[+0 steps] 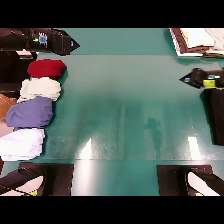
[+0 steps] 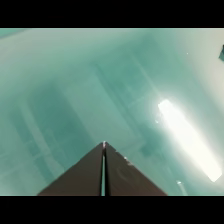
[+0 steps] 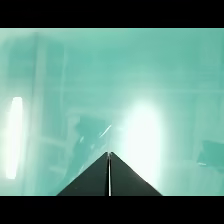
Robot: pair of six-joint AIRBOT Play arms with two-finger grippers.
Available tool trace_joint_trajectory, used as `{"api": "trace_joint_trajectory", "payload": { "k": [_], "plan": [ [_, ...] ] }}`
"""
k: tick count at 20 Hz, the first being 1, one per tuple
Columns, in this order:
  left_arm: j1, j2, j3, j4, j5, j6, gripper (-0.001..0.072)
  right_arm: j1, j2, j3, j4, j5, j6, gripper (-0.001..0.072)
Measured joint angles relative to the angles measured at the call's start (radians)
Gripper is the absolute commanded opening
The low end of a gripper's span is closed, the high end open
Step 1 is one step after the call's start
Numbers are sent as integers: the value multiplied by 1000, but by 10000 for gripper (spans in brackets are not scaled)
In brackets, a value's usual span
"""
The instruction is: Fold the shirts.
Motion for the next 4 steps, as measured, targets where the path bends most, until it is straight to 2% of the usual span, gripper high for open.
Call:
{"api": "trace_joint_trajectory", "payload": {
  "k": [4],
  "plan": [
    [0,0,0,0,6,1,25,93,0,0,1,-14,-6,17]
  ]
}}
